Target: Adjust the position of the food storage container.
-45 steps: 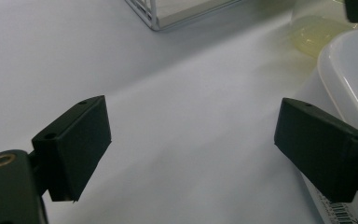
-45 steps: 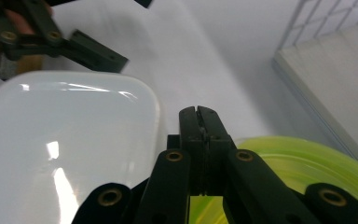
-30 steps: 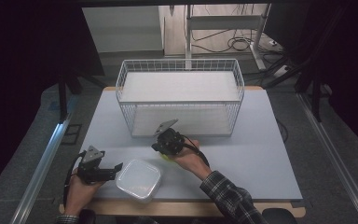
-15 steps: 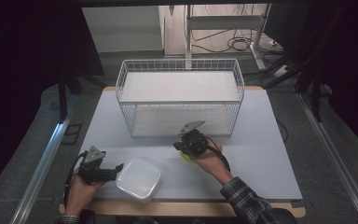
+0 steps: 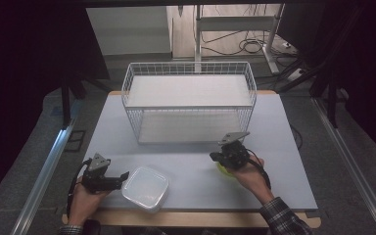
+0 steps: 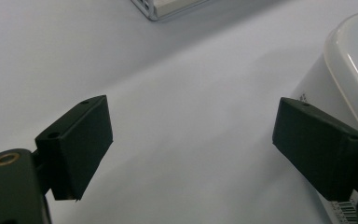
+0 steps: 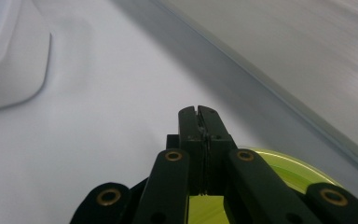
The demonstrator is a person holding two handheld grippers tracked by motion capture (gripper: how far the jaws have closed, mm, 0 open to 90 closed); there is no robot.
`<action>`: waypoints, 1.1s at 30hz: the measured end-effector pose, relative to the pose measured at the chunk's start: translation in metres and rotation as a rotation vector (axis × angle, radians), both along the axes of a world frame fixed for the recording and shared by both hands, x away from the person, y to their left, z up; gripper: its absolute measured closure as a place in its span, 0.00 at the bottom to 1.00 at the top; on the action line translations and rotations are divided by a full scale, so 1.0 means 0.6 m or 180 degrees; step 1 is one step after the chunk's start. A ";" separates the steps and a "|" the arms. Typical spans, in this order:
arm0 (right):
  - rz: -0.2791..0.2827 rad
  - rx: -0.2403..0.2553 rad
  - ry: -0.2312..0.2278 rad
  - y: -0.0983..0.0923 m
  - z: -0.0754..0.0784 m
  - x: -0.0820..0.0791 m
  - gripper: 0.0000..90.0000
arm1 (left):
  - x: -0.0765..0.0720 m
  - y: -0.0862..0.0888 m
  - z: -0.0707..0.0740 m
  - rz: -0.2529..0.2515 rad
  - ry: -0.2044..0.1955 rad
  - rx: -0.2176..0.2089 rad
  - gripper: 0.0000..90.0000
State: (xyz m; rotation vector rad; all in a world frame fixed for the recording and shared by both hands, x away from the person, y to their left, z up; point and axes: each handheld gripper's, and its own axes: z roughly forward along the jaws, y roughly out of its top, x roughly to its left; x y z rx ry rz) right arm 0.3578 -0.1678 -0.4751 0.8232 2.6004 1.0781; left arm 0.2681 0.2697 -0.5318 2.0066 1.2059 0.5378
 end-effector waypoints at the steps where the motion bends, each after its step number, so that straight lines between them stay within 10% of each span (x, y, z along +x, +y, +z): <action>1: -0.0021 0.0006 0.0009 -0.009 0.001 -0.002 0.98 | 0.000 0.001 0.000 0.0002 0.0003 0.0003 0.13; 13: -0.0346 -0.0018 0.0015 -0.095 0.008 -0.036 0.97 | -0.015 0.011 0.004 0.0038 0.0115 0.0053 0.19; 25: -0.0076 0.0068 0.0048 -0.046 -0.009 -0.092 0.98 | -0.062 0.011 0.009 -0.0368 0.0590 -0.0135 0.90; 33: 0.0051 0.0162 0.0188 -0.020 -0.023 -0.119 0.98 | -0.080 -0.014 0.005 -0.0479 0.0860 -0.0245 0.99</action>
